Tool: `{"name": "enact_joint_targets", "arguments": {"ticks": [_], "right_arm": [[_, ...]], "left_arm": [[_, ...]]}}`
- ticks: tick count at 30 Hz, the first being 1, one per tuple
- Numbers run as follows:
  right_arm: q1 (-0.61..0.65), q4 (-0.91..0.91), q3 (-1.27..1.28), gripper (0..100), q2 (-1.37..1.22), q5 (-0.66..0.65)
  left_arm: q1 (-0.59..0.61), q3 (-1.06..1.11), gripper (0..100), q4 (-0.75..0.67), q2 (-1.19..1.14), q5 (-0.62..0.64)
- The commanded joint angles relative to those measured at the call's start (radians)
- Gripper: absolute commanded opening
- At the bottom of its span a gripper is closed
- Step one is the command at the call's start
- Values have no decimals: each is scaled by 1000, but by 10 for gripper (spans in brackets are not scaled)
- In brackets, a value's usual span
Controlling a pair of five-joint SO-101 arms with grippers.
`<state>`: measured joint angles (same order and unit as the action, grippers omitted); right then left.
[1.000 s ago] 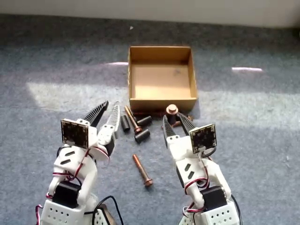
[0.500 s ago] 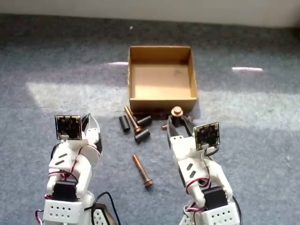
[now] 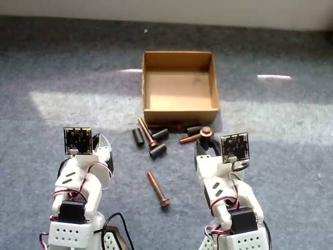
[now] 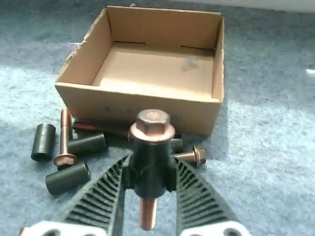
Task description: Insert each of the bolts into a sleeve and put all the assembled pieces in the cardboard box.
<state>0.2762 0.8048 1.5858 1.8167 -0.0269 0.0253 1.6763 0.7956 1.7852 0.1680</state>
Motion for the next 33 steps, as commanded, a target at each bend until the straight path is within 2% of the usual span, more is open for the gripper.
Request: {"name": "enact_joint_targets", "arguments": {"ticks": [1, 20, 26, 33], "right_arm": [[-10, -13, -116, 5, -74, 5], [1, -38, -969, 5, -1270, 5], [-5, -242, -1165, 5, -1563, 8], [-27, -449, -1248, 5, -1791, 11]], "left_arm": [[15, 19, 6, 3, 33, -6], [12, 19, 7, 6, 33, -6], [12, 19, 7, 6, 33, -6], [12, 19, 7, 8, 33, -6]]}}
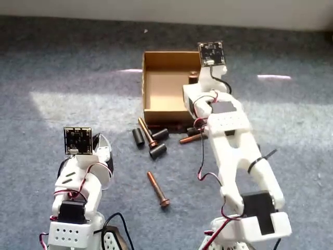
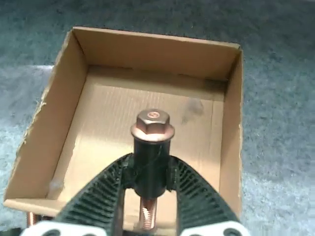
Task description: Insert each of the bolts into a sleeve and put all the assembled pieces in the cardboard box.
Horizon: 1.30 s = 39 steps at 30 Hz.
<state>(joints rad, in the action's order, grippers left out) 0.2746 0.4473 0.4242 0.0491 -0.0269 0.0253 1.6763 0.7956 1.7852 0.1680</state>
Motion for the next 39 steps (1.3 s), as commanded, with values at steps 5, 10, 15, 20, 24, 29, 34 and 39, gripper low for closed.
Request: {"name": "enact_joint_targets", "arguments": {"ticks": [5, 10, 15, 20, 24, 29, 34, 39], "right_arm": [[-47, -131, -97, 6, -159, 11], [-50, -127, -91, 48, -209, 9], [-59, 21, -113, 140, -194, 12], [-61, 107, -173, 142, -194, 12], [-59, 232, -240, 142, -193, 12], [-58, 452, -358, 142, -137, 14], [-30, 624, -384, 142, 58, 160], [91, 774, -364, 142, 236, 287]], "left_arm": [[12, 19, 7, 8, 33, -6], [8, 19, 7, 8, 33, -6], [8, 19, 7, 8, 33, -6], [8, 19, 7, 8, 33, -6], [8, 19, 7, 8, 33, -6], [15, 19, 7, 5, 33, -6], [15, 19, 7, 5, 35, -6], [79, 19, 7, 2, 35, -6]]}}
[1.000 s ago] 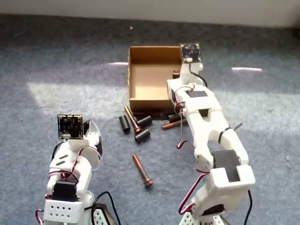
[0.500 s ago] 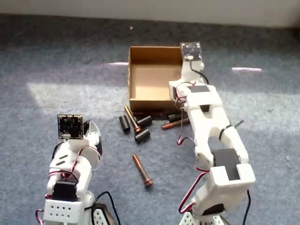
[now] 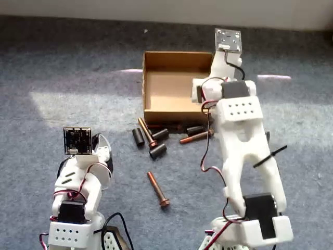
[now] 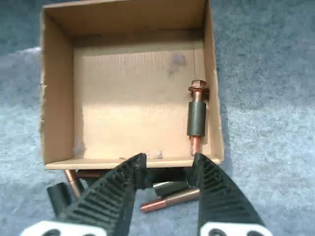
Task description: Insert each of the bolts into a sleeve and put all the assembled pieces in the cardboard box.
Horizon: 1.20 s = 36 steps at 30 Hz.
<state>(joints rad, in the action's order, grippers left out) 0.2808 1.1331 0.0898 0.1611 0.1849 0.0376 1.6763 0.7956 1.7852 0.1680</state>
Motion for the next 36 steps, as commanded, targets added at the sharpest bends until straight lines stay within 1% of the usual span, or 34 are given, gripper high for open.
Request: {"name": "enact_joint_targets", "arguments": {"ticks": [1, 3, 6, 11, 14, 17, 25, 28, 36], "right_arm": [[116, 111, -10, 142, 134, 109], [173, 143, 30, 142, 142, 181], [252, 143, 93, 145, 140, 285], [381, 119, 162, 145, 137, 385], [387, 30, 223, 145, 94, 397], [394, -27, 260, 145, -2, 402], [441, -79, 219, 145, -234, 413], [424, -102, 208, 145, -272, 482], [389, -111, 157, 144, -377, 489]], "left_arm": [[87, 19, 7, -11, 35, -6], [117, 19, 7, -38, 35, -6], [139, 19, 7, -46, 35, -6], [142, 19, 7, -46, 35, -6], [142, 19, 7, -44, 35, -6], [142, 19, 7, -44, 35, -6], [139, 19, 7, -43, 35, -6], [139, 19, 7, -43, 35, -6], [139, 19, 7, -41, 35, -6]]}}
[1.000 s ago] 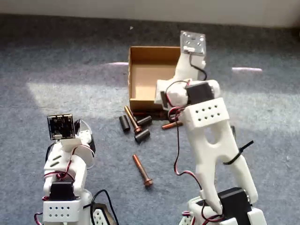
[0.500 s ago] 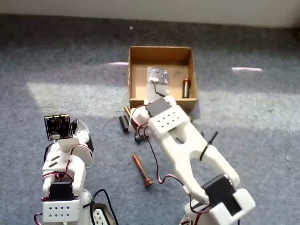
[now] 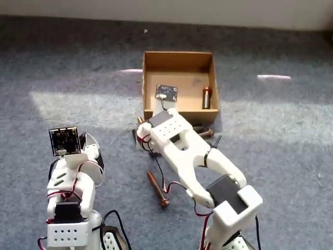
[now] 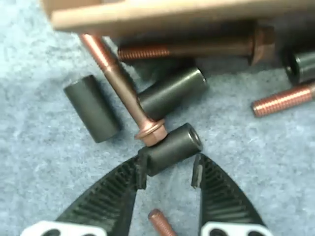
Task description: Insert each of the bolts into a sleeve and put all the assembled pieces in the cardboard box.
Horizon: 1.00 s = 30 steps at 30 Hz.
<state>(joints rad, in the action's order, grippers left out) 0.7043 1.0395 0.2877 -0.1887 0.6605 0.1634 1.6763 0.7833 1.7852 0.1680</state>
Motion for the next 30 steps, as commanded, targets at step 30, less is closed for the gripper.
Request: {"name": "enact_joint_targets", "arguments": {"ticks": [30], "right_arm": [[-85, 321, -199, 5, 41, -235]], "left_arm": [[12, 19, 7, -29, 33, -6]]}}
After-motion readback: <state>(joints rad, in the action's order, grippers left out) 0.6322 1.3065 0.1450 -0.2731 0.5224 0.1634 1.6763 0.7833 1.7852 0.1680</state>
